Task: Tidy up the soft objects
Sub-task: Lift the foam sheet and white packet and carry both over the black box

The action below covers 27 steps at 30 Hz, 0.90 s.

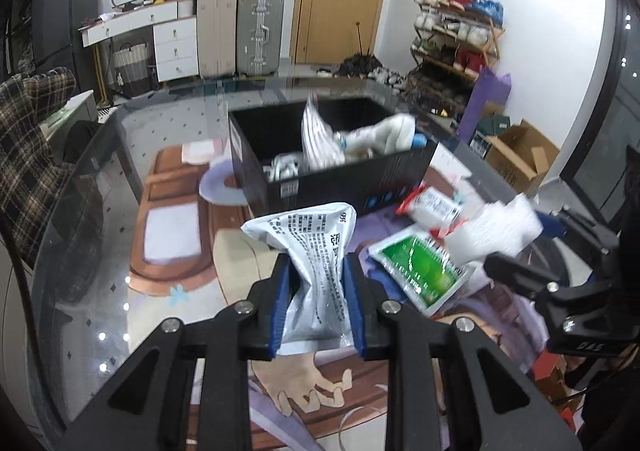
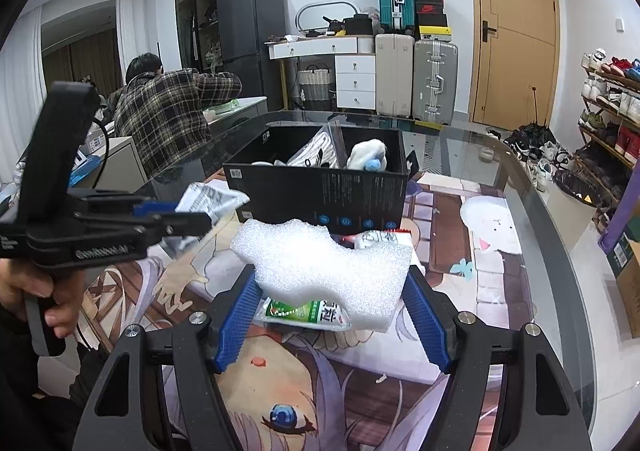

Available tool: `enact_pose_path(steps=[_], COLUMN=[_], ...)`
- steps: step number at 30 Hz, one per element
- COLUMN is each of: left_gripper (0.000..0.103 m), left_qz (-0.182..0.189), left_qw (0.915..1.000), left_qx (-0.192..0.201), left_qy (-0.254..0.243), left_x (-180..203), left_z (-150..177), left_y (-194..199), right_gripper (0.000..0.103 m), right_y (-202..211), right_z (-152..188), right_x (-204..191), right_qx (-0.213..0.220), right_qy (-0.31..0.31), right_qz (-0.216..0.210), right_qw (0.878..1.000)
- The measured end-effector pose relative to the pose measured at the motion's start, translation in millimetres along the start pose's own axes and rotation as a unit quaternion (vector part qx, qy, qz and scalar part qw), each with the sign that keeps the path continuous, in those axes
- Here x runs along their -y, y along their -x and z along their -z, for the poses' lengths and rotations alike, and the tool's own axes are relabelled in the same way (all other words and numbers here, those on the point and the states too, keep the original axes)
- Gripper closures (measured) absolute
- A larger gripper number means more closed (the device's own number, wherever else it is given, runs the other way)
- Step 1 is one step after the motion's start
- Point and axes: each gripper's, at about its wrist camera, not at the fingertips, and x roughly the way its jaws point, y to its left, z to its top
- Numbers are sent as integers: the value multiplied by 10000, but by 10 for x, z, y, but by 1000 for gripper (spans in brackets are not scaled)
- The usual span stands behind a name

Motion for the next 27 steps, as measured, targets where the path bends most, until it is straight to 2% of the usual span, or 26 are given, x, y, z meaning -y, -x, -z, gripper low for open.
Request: enact_pose_path(steps=[11,18,27], left_gripper=[79,79,79], left_qz=[63,33,9], left_qw=[9980,9967,9965], left_qx=[635,811,832], left_qy=[12,-86,-97], left_x=[42,77,29], left_z=[-290,-472,-664], left_y=[290,281,169], right_gripper=[31,31,31], right_y=[-1,-62,-82], right_z=[-256,-419,-622], right_x=[4,23,-36], right_qx=[374,463,474], right_qy=[-119,-129,-31], right_qz=[8,19,105], right_qw=[9992,9988,9988])
